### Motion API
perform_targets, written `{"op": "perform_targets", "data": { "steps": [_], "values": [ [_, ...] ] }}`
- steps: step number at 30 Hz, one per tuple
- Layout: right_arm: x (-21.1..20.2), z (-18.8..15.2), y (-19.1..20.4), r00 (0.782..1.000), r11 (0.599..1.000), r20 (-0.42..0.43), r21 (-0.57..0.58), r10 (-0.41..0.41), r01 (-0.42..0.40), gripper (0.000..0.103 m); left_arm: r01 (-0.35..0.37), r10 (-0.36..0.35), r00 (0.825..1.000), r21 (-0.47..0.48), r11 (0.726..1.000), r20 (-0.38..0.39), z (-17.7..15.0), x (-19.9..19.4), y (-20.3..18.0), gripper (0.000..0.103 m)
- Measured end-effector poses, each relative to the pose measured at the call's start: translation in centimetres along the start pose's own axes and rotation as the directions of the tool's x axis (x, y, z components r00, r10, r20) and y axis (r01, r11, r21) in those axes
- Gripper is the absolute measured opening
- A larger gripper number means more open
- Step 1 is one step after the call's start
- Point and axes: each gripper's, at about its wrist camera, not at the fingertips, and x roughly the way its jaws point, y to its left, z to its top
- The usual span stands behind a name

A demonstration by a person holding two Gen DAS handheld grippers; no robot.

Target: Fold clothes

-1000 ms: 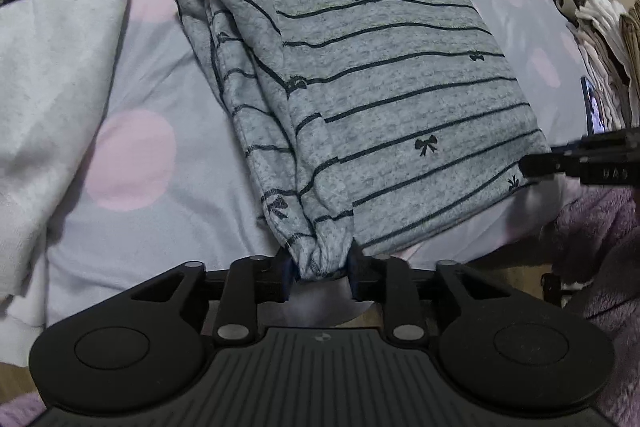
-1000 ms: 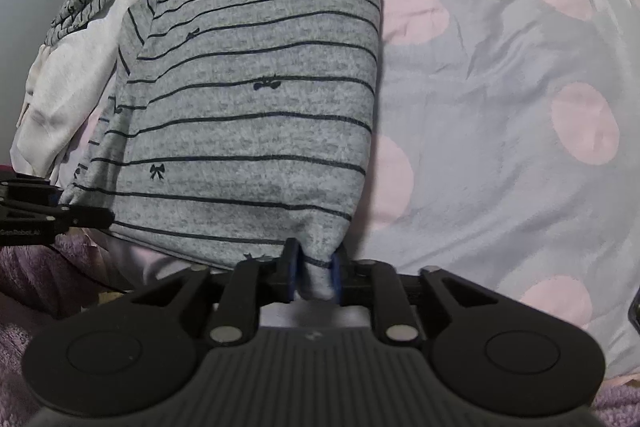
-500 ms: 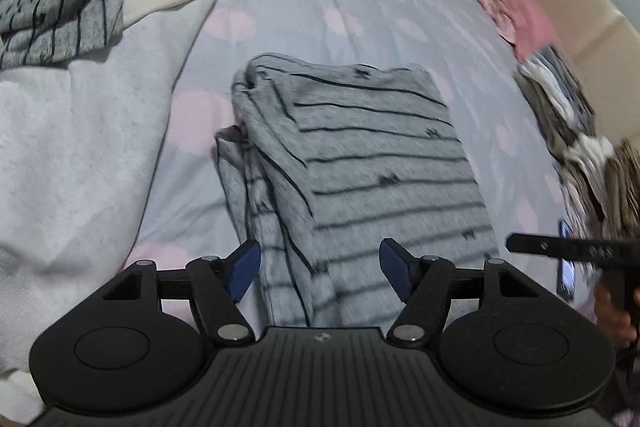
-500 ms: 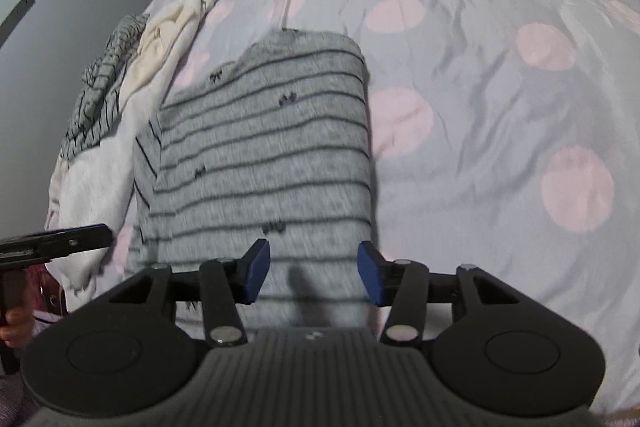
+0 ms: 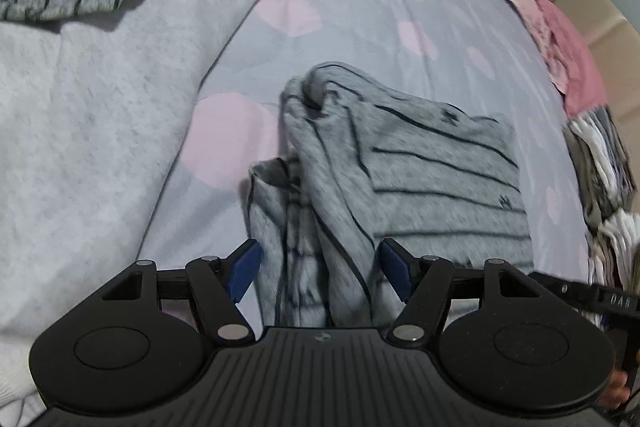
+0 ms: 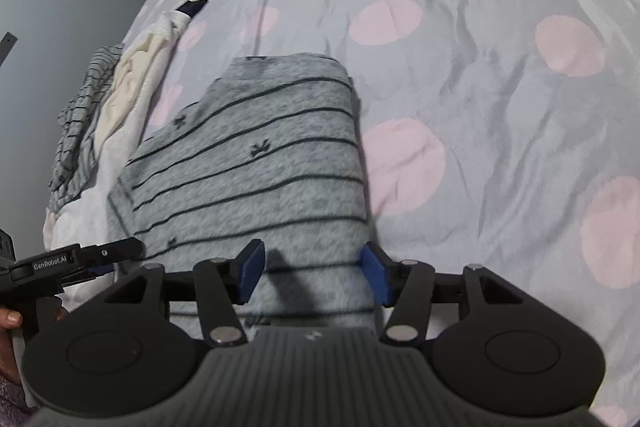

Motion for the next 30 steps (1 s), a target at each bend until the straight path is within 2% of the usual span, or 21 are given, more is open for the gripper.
{"op": "perform_targets", "data": {
  "steps": [5, 8, 11, 17, 19, 21, 22, 24, 26, 30],
  "values": [
    [2.1, 1.0, -1.1, 0.999, 0.998, -0.047, 0.061, 0.027, -0.024, 0.06, -0.028, 0.028, 0.999, -0.02, 0.999, 0.023, 0.5, 0.6, 0.2, 0.068],
    [2.8, 1.1, -1.4, 0.997, 0.996, -0.058, 0.076, 0.047, -0.043, 0.065, -0.072, 0.071, 0.997, 0.033, 0.997, 0.041, 0.4, 0.9, -0.5, 0.072],
    [3.3, 1.2, -1.6, 0.996, 0.995, -0.06, 0.081, 0.066, -0.061, 0.068, -0.069, 0.068, 0.997, 0.029, 0.997, 0.041, 0.3, 1.5, -0.5, 0.077],
    [4.0, 1.7, -1.3, 0.996, 0.993, -0.04, 0.093, 0.081, -0.077, 0.069, -0.081, 0.079, 0.995, 0.03, 0.996, 0.058, 0.6, 2.0, -1.2, 0.076],
    [4.1, 1.8, -1.1, 0.997, 0.993, -0.034, 0.092, 0.073, -0.069, 0.066, -0.082, 0.08, 0.995, 0.038, 0.996, 0.066, 0.7, 2.1, -1.6, 0.07],
    [4.1, 1.9, -0.7, 0.998, 0.995, -0.028, 0.078, 0.059, -0.056, 0.058, -0.068, 0.065, 0.995, 0.04, 0.997, 0.073, 0.8, 1.9, -1.8, 0.052],
    [3.8, 1.8, -0.5, 0.998, 0.996, -0.02, 0.07, 0.056, -0.054, 0.051, -0.057, 0.054, 0.996, 0.044, 0.997, 0.077, 0.7, 1.7, -1.9, 0.047],
    [3.3, 1.6, -0.2, 0.999, 0.997, -0.002, 0.053, 0.051, -0.051, 0.042, -0.035, 0.03, 0.996, 0.053, 0.998, 0.084, 0.6, 1.4, -2.1, 0.026],
    [2.8, 1.5, 0.1, 0.999, 0.998, 0.015, 0.037, 0.046, -0.046, 0.036, -0.029, 0.023, 0.995, 0.065, 0.997, 0.093, 0.5, 1.0, -2.3, 0.022],
    [1.8, 1.1, 0.8, 0.998, 0.999, 0.05, 0.004, 0.037, -0.037, 0.031, -0.04, 0.028, 0.992, 0.091, 0.995, 0.124, 0.2, -0.1, -3.1, 0.019]
  ]
}}
